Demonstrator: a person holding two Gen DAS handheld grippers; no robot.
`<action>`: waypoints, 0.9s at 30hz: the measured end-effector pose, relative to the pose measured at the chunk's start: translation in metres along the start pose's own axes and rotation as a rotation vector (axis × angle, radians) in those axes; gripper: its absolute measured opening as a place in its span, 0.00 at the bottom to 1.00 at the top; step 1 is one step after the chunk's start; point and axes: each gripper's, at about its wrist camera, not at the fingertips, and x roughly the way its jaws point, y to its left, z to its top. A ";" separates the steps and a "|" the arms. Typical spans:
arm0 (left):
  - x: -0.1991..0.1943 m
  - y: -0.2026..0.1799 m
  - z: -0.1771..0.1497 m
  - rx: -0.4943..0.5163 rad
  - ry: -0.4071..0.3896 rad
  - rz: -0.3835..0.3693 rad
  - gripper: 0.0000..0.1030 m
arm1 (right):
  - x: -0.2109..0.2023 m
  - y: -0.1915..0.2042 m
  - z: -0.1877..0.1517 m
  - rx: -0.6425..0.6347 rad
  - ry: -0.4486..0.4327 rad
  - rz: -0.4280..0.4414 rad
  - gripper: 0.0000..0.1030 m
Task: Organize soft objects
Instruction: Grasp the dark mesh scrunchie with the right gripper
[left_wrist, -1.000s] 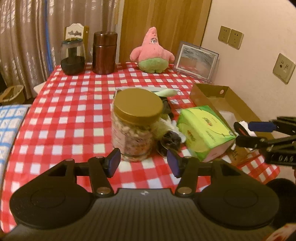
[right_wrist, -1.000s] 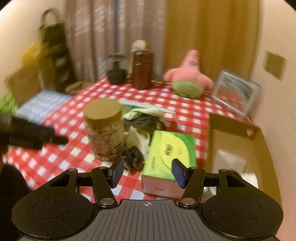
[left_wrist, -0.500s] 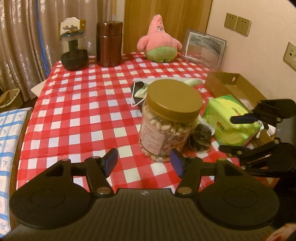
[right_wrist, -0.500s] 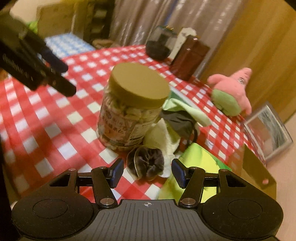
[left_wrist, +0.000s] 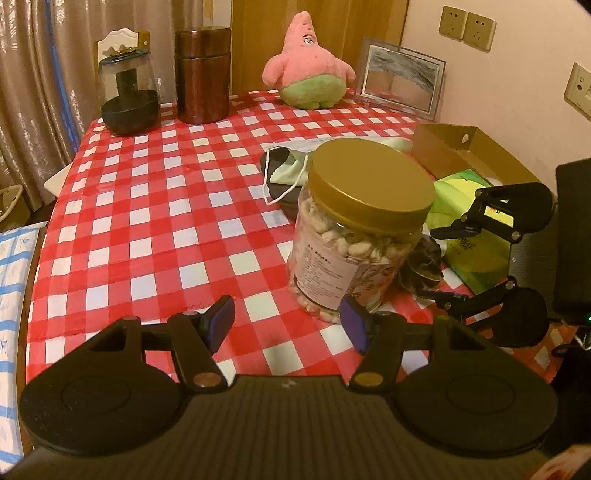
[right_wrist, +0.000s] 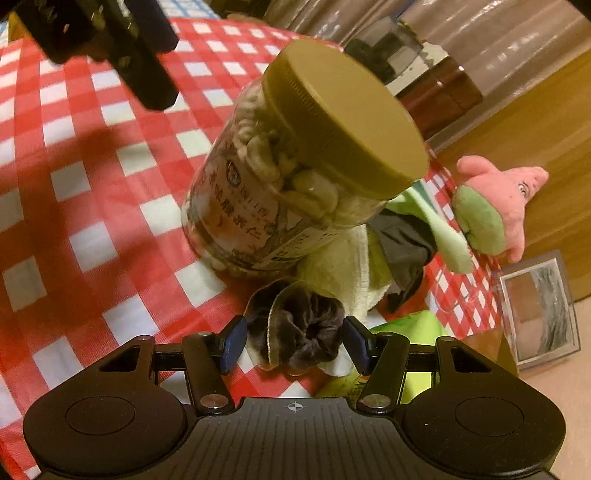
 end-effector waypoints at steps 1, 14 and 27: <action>0.001 0.000 0.000 0.002 0.000 -0.001 0.58 | 0.003 0.000 0.000 -0.003 0.004 0.002 0.56; 0.001 0.004 0.002 0.000 -0.001 -0.007 0.58 | -0.013 0.002 0.000 0.038 -0.026 -0.012 0.10; -0.035 0.004 0.034 0.049 -0.040 -0.040 0.58 | -0.122 -0.075 -0.021 0.381 -0.188 0.000 0.09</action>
